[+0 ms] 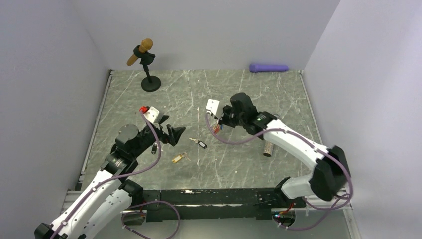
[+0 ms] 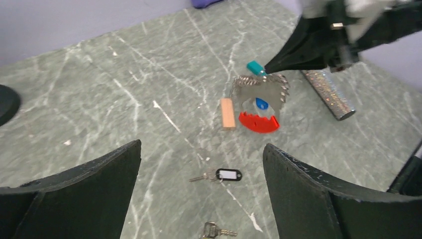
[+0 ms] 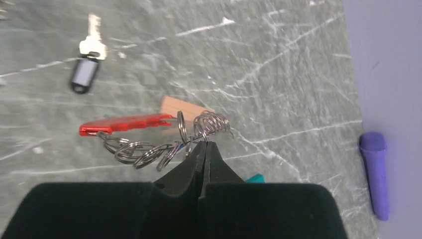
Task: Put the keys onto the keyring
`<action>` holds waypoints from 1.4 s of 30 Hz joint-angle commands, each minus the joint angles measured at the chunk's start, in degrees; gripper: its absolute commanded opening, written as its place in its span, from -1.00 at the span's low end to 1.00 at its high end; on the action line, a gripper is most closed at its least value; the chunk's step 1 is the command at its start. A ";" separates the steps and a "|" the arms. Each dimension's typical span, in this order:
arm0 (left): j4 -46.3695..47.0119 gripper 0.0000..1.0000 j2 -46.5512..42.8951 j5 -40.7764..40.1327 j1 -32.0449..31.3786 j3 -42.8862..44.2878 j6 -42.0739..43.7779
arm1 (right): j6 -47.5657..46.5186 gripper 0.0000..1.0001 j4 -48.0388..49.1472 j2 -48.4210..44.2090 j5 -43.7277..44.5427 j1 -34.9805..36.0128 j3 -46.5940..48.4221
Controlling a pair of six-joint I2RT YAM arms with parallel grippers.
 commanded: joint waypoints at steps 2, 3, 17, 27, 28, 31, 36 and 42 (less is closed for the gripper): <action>-12.57 0.95 -2.86 -7.00 0.47 6.34 4.73 | -5.52 -1.00 -0.34 12.51 -0.06 -5.07 11.72; -14.01 0.95 -3.89 -7.78 0.45 6.70 5.75 | -5.40 -1.00 -2.26 15.72 -0.17 -5.66 15.21; -20.49 0.97 -20.89 -11.43 0.45 4.16 6.22 | -6.81 -1.00 -20.29 53.94 2.85 -1.47 55.64; -23.35 0.97 -22.27 -12.61 0.45 4.89 7.24 | -4.07 -1.00 -13.23 62.78 2.71 3.97 64.66; -23.58 0.97 -22.22 -13.02 0.50 4.94 7.24 | -3.86 -1.00 -12.25 62.52 2.56 4.38 64.20; -23.74 0.97 -21.98 -12.96 0.45 4.60 7.12 | -2.79 -0.97 -9.50 60.75 1.91 5.02 61.92; -23.02 0.97 -20.89 -12.35 0.45 4.30 6.64 | -0.27 -0.94 -6.57 57.28 -0.73 4.76 58.62; -22.46 0.97 -19.66 -12.06 0.45 4.12 5.87 | 1.96 -0.82 -5.21 56.48 -1.97 4.45 56.30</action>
